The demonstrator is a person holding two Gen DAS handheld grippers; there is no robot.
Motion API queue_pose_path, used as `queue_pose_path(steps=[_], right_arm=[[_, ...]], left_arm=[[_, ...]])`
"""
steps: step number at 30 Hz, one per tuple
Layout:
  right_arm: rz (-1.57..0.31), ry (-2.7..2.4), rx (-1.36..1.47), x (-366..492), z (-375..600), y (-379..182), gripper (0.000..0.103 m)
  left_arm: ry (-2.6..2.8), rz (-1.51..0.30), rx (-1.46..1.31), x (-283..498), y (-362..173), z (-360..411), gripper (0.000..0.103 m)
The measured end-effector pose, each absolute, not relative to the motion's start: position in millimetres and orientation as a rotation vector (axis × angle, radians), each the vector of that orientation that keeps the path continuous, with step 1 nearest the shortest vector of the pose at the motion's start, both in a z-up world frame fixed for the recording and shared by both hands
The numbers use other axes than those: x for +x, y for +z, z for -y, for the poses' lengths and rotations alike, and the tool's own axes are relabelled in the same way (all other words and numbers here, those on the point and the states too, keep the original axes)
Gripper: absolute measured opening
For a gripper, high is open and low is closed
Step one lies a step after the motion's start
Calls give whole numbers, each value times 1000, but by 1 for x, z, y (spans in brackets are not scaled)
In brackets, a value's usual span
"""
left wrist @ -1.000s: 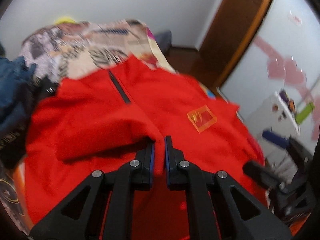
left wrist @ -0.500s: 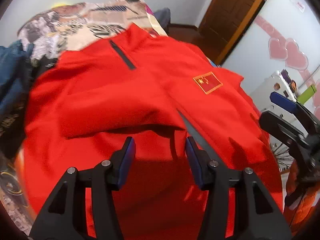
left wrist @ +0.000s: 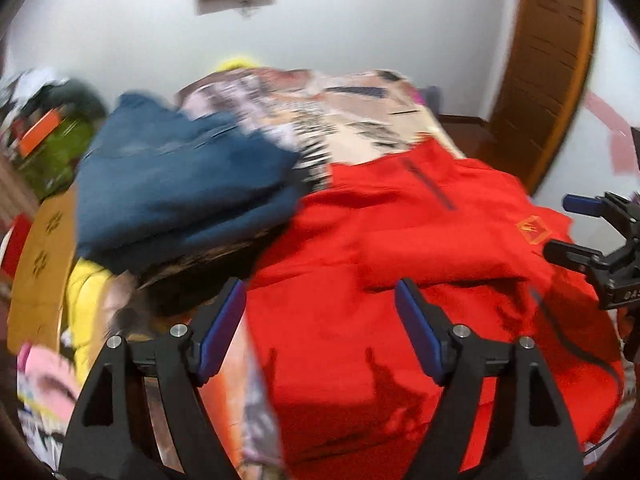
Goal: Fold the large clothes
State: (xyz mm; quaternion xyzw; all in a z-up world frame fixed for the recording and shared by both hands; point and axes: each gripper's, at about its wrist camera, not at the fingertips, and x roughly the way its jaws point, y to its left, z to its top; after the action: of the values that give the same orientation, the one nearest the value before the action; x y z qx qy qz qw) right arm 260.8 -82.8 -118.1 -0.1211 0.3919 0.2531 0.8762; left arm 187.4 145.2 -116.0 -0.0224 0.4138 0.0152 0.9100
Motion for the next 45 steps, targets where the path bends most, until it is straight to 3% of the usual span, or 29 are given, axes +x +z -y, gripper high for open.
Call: queue_pose_path(steps=[8,10,17,20,23,25,27,45], right_arm=[[-906,635,-401,274,18,-149,99],[-928,637,-450,277,4,-158,92],[-982,632,-604,288,-34,-194,81],[-1002,615,-647,292,-42,-207,67],[-997,616,-666,293,-42,-213,46],[-973,610,-661,291,-39,-210,20],[-953,598,-653,289,-36,-205,11],[-726,477,-176,285,94,-88,7]], left_arm=[[149,-956,-153,164,-167,-205,76],[155,-978,-175,160,-180,-207,76],[129,-1052,-223,158,-219,-200,76],[118,-1077,-219,161,-232,-195,76],[110,-1100,-231,162,-243,-193,76],[108,-1107,-230,163,-247,-191,76],[110,-1105,-220,162,-248,-189,77],[158,-1109,-160,166,-246,-182,78]])
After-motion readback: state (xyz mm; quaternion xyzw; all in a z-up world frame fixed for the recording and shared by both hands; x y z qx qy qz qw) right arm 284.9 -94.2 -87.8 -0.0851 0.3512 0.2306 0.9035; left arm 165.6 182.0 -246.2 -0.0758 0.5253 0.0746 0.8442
